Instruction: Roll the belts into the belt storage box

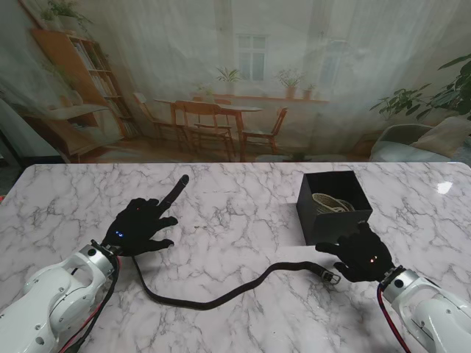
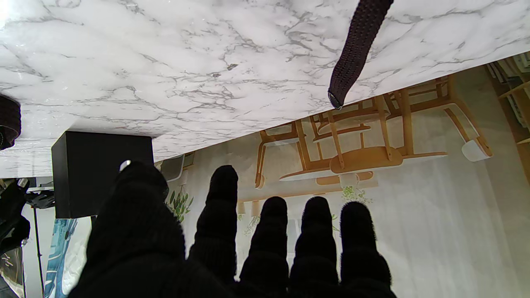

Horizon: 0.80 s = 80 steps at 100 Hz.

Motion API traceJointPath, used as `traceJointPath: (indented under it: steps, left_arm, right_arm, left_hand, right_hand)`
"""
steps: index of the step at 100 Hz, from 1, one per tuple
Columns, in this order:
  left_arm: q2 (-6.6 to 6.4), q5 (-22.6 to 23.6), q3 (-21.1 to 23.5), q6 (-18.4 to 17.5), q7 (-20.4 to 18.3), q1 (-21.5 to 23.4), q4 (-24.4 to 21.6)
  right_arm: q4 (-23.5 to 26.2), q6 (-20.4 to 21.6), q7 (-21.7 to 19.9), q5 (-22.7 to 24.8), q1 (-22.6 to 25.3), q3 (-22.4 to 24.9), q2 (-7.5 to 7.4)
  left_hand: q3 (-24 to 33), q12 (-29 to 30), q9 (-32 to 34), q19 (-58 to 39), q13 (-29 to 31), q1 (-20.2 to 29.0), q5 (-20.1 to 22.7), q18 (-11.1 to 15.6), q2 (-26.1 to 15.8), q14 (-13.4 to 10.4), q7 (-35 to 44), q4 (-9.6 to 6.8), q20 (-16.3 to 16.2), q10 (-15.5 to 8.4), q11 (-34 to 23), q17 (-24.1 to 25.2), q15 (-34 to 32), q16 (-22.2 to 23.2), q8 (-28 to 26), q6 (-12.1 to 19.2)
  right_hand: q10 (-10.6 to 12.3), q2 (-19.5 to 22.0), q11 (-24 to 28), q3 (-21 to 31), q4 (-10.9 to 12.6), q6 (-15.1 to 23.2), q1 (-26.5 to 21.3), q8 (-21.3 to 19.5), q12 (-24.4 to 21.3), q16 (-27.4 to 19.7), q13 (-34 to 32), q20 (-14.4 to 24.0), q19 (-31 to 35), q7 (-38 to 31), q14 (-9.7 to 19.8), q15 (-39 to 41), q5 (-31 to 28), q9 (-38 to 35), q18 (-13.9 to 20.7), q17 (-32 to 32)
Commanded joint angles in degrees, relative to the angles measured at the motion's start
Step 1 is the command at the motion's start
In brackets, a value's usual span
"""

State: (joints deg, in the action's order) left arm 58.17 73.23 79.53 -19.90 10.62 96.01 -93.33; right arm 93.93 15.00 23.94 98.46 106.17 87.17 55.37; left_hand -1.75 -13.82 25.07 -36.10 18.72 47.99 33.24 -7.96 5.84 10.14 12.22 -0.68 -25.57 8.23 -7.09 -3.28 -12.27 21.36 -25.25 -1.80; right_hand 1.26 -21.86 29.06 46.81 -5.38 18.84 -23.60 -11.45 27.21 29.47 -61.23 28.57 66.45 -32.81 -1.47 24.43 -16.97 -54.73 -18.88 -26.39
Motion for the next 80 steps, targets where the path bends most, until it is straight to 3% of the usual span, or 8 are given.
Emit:
traceJointPath:
  steps: [1,5,10,22,48,64,80]
  left_arm:
    - [0.31,-0.3,-0.4,0.4,-0.5,0.1,0.2]
    - [0.32,-0.3,-0.4,0.4,-0.6,0.2,0.2]
    - [0.31,-0.3,-0.4,0.5,-0.7,0.3,0.0]
    - [0.27,0.0,-0.4,0.4,-0.9,0.4,-0.3]
    - [0.3,0.1,-0.4,0.6,-0.4,0.7,-0.4]
    - [0.29,0.2,-0.4,0.5,0.0,0.7,-0.3]
    - [0.3,0.2,-0.3,0.6,-0.1,0.8,-0.5]
  right_arm:
    - [-2.2,0.3,-1.0,-1.9,-0.4,0.1,-1.24]
    - [-3.3,0.8,0.2,-1.2,-1.0,-0.3,-1.67]
    - [-4.8,2.1,1.6,-1.0,-1.9,-0.9,-2.16]
    - [-7.1,5.3,2.0,-3.2,-3.7,-2.9,-2.31]
    - [-8.6,7.9,0.0,-5.1,-5.8,-6.2,-2.46]
    - [-8.5,8.2,-2.6,-5.7,-6.1,-7.1,-2.32]
    - [-9.4,7.9,-4.1,-7.1,-6.6,-8.0,-2.05]
  left_hand:
    - [0.2,-0.7,0.7,1.8,0.3,1.6,0.7,-1.6,-2.6,0.8,0.0,1.06,-1.2,1.0,1.2,0.7,1.7,0.2,-0.6,-1.2]
    - [0.3,-0.7,0.7,1.8,0.3,1.6,0.7,-1.6,-2.7,0.9,0.0,1.05,-1.2,1.1,1.2,0.7,1.7,0.2,-0.6,-1.2]
    - [0.2,-0.7,0.7,1.9,0.3,1.6,0.7,-1.7,-2.6,0.9,0.0,1.06,-1.2,1.1,1.2,0.6,1.7,0.2,-0.6,-1.2]
    - [0.2,-0.8,0.8,1.8,0.4,1.8,0.7,-1.5,-2.7,0.9,0.0,1.06,-1.3,1.0,1.2,0.6,1.7,0.2,-0.6,-1.2]
    - [0.3,-0.8,0.8,1.9,0.3,2.1,0.5,-1.6,-2.7,0.8,-0.2,1.03,-1.3,1.0,1.2,0.6,1.7,0.2,-0.5,-1.2]
    - [0.2,-0.8,0.8,1.9,0.3,2.1,0.5,-1.6,-2.7,0.9,-0.1,1.04,-1.4,1.0,1.1,0.6,1.7,0.2,-0.6,-1.2]
    - [0.2,-0.8,0.8,1.9,0.2,2.3,0.6,-1.6,-2.8,0.9,-0.1,1.03,-1.4,1.0,1.1,0.6,1.7,0.2,-0.6,-1.3]
  right_hand:
    - [0.9,-2.0,-2.2,5.3,0.4,5.5,-4.3,1.8,-1.6,-1.0,2.0,0.6,-1.7,1.7,1.3,-2.4,4.8,4.3,0.9,1.4]
    - [2.2,-2.7,-2.4,8.9,0.0,6.5,-7.7,2.5,-2.4,-1.3,2.7,0.6,-2.2,2.2,2.4,-3.1,5.9,6.5,1.4,1.7]
    - [3.1,-3.1,-2.5,12.6,-2.2,6.5,-12.6,3.9,-3.4,-1.7,3.4,0.5,-2.9,4.0,3.5,-3.6,5.8,8.8,2.2,1.9]
    - [2.8,-4.5,-1.8,15.5,-1.1,6.6,-15.9,6.1,-6.1,-2.5,5.3,0.0,-4.4,7.5,3.6,-4.9,4.9,13.9,2.3,3.1]
    - [2.3,-7.1,-1.5,16.7,-1.3,6.6,-14.2,7.1,-7.9,-2.9,6.5,0.0,-4.9,9.5,3.6,-5.4,3.5,16.3,2.6,3.7]
    - [1.4,-8.9,-2.1,16.5,-1.4,7.1,-13.1,6.0,-8.7,-3.1,7.4,0.0,-5.1,7.0,3.1,-5.7,-2.0,17.1,2.6,4.0]
    - [2.4,-13.1,-3.1,15.0,-2.1,8.0,-6.0,1.5,-10.4,-3.1,7.2,0.7,-4.4,0.4,2.5,-5.2,-6.0,17.1,2.6,3.2]
